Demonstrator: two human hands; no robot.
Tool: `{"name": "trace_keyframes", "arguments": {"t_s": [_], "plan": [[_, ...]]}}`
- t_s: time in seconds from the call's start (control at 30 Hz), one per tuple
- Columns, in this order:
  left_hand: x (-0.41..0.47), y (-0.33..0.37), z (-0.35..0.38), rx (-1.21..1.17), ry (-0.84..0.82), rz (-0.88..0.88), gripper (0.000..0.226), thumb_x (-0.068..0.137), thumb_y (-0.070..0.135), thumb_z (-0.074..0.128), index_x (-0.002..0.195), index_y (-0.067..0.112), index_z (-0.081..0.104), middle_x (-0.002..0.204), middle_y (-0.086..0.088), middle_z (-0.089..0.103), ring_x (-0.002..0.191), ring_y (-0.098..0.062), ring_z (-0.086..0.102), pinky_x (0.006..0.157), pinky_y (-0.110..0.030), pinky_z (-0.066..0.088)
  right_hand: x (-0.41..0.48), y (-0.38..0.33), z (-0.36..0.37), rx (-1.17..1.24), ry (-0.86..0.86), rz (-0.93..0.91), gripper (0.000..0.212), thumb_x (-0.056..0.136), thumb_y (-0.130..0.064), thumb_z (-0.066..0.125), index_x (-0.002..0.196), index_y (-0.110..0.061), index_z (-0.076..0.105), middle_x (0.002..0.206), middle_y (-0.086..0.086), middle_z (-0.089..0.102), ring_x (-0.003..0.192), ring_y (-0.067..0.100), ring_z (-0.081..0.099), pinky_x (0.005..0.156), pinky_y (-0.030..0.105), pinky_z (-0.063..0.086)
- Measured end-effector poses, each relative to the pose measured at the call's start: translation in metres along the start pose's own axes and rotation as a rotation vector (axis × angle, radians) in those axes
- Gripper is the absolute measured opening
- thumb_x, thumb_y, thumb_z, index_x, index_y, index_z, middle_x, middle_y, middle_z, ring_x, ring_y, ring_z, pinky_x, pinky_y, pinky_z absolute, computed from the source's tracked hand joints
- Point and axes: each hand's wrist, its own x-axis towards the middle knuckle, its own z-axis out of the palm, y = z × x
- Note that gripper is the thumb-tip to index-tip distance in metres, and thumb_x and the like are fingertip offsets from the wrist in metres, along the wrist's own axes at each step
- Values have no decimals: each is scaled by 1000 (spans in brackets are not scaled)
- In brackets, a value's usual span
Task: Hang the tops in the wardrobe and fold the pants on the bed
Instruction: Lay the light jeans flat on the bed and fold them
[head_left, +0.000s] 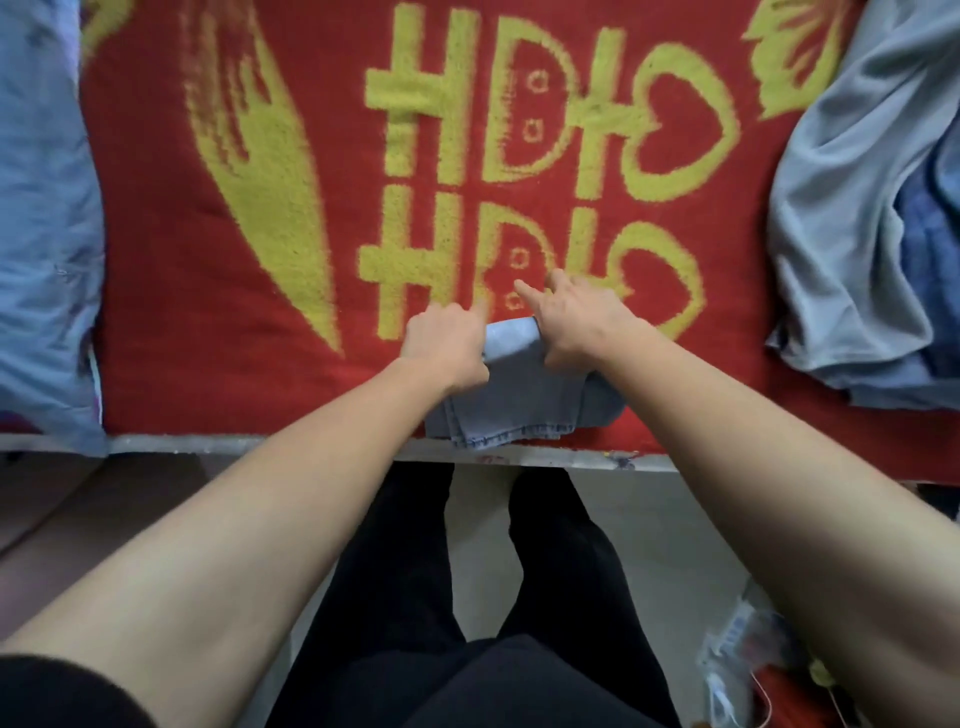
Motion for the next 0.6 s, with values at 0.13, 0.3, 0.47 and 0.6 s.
{"name": "trace_keyframes", "arguments": {"t_s": [0.13, 0.3, 0.47, 0.6], "plan": [[-23, 8, -9, 6, 80, -43, 62, 78, 24, 66, 135, 16, 43, 111, -8, 60, 105, -30, 53, 68, -37, 40, -19, -1, -3, 14, 78, -6, 82, 86, -34, 69, 154, -28, 25, 153, 12, 30, 131, 34, 43, 91, 46, 50], [-70, 18, -60, 109, 332, -82, 52, 77, 32, 67, 125, 22, 54, 114, -6, 56, 108, -29, 50, 73, -36, 43, -78, -3, -33, 8, 424, -21, 44, 85, -31, 63, 128, -34, 55, 112, -2, 67, 103, 27, 64, 79, 35, 42], [-144, 48, -135, 116, 697, -194, 55, 61, 21, 77, 115, 21, 66, 95, -9, 56, 90, -33, 54, 55, -34, 43, -152, 2, -91, -21, 855, -32, 56, 76, -21, 64, 131, -30, 56, 107, 0, 66, 102, 31, 59, 88, 43, 41], [-224, 72, -177, 98, 917, -347, 50, 55, 15, 78, 105, 20, 69, 87, -9, 54, 81, -34, 55, 44, -29, 37, -222, -5, -135, -52, 1093, -158, 55, 68, -18, 68, 123, -26, 63, 97, 3, 69, 91, 33, 62, 79, 44, 49]]}}
